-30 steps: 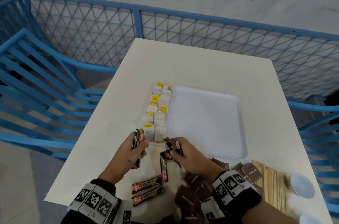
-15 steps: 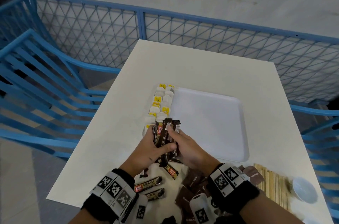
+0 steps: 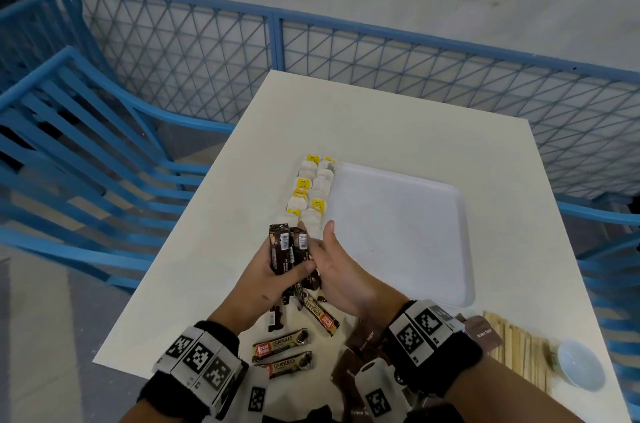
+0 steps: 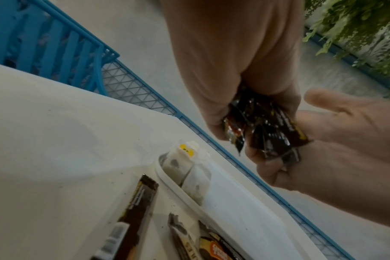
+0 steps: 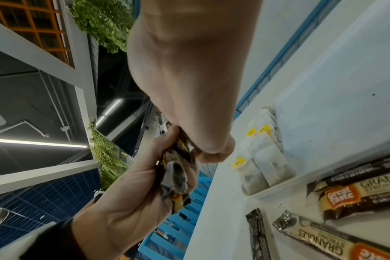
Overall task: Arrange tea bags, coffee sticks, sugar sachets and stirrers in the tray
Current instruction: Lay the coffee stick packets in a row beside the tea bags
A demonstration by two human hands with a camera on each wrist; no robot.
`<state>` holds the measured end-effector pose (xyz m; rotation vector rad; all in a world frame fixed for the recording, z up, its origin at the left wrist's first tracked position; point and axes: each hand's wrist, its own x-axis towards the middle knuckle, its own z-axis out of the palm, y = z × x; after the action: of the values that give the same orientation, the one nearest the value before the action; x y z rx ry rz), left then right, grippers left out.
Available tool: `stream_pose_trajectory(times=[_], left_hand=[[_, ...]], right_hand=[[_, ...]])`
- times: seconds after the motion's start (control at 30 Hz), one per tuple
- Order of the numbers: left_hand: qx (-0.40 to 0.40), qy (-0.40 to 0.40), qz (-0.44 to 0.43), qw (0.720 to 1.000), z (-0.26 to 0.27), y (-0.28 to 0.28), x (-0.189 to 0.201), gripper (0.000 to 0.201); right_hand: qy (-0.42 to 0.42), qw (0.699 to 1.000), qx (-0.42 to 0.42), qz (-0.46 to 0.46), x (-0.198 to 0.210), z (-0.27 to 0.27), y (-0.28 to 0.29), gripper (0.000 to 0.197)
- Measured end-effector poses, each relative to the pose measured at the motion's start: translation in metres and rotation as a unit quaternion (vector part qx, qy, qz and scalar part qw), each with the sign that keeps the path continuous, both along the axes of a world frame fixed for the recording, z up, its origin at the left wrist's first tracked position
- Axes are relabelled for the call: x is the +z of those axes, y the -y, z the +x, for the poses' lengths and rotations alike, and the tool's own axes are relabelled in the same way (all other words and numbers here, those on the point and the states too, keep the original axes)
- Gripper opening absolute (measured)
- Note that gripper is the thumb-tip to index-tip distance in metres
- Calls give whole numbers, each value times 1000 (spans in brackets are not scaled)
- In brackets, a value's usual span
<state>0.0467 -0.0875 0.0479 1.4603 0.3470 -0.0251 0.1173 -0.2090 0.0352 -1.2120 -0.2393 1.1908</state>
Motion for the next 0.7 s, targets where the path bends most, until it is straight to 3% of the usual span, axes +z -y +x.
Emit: stream_pose_trajectory(times=[0.13, 0.2, 0.23, 0.27, 0.37, 0.43, 0.5, 0.6, 0.7], left_hand=[[22, -9, 49, 999, -9, -6, -1, 25], [48, -14, 62, 997, -13, -11, -1, 21], [67, -17, 60, 996, -16, -15, -2, 18], [86, -23, 53, 995, -17, -18, -1, 15], [130, -51, 33, 990, -28, -31, 1, 15], [143, -67, 24, 987, -35, -37, 2, 17], [153, -81, 12, 985, -40, -42, 3, 19], [182, -87, -28, 979, -45, -44, 5, 28], [220, -108, -66, 967, -47, -39, 2, 36]], right_hand=[[34, 997, 62, -34, -7, -5, -1, 88], [110, 985, 82, -106, -3, -9, 1, 83], [160, 972, 91, -149, -3, -12, 3, 71], [230, 949, 104, -187, -5, -15, 6, 59], [466, 833, 208, -215, -24, -27, 19, 35], [548, 760, 298, -182, -34, -40, 21, 28], [588, 709, 352, -165, -42, -52, 19, 30], [625, 665, 370, -177, -50, -62, 18, 34], [634, 661, 354, -188, -58, -65, 22, 28]])
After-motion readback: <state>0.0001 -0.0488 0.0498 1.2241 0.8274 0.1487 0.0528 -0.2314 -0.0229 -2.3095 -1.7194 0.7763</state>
